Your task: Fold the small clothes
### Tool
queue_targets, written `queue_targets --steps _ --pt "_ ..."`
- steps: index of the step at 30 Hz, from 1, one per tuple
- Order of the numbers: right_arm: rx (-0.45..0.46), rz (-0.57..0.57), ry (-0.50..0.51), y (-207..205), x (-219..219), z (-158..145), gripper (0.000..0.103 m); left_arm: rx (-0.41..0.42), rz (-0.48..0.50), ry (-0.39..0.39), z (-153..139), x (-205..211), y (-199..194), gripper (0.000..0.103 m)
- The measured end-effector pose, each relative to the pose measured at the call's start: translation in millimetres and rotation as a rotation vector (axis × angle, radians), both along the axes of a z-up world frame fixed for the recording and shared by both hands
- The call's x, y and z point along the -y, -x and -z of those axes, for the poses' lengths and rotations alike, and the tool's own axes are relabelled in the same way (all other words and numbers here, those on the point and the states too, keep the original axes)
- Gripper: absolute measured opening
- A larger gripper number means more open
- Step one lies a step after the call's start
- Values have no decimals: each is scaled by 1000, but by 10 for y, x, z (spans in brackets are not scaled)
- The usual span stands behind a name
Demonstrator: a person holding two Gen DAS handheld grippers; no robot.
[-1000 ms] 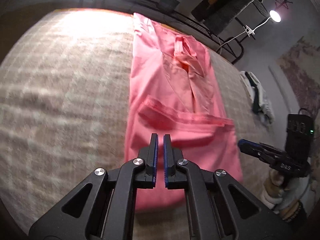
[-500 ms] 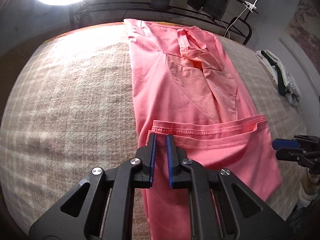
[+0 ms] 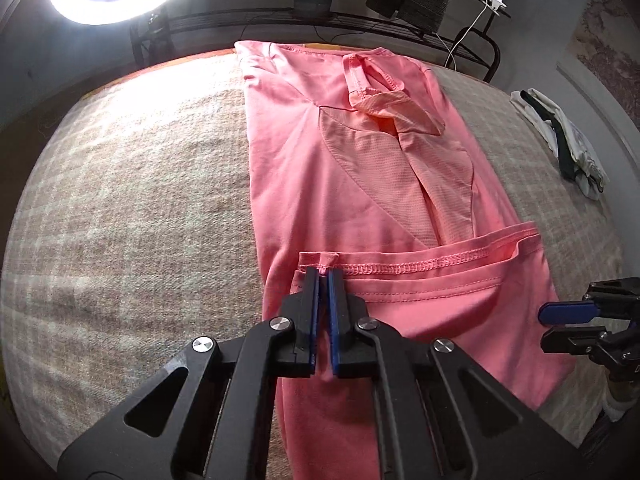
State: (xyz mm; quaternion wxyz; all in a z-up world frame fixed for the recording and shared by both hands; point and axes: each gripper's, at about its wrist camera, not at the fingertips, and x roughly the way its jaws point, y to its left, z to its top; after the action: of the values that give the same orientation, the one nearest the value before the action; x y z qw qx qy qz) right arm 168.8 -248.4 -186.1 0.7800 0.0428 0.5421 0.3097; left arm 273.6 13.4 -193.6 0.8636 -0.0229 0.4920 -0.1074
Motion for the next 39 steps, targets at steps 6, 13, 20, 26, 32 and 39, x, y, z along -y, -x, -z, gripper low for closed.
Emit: queue_targets --steps 6,13,20,26,32,39 --pt "1 14 44 -19 26 87 29 42 -96 -24 -36 -142 -4 1" --pt "57 26 46 -10 89 -18 30 62 -83 -52 -90 -107 9 2" --pt "92 83 135 -219 127 34 30 73 -64 -24 -267 -152 54 2" --pt "105 165 107 -482 311 -127 30 68 -81 84 -465 -386 -123 2" --pt "171 208 21 -844 430 -472 39 64 -35 87 -538 -505 -550 2" --pt "209 187 57 -1421 317 -506 39 43 -40 153 -426 -660 -1285 3"
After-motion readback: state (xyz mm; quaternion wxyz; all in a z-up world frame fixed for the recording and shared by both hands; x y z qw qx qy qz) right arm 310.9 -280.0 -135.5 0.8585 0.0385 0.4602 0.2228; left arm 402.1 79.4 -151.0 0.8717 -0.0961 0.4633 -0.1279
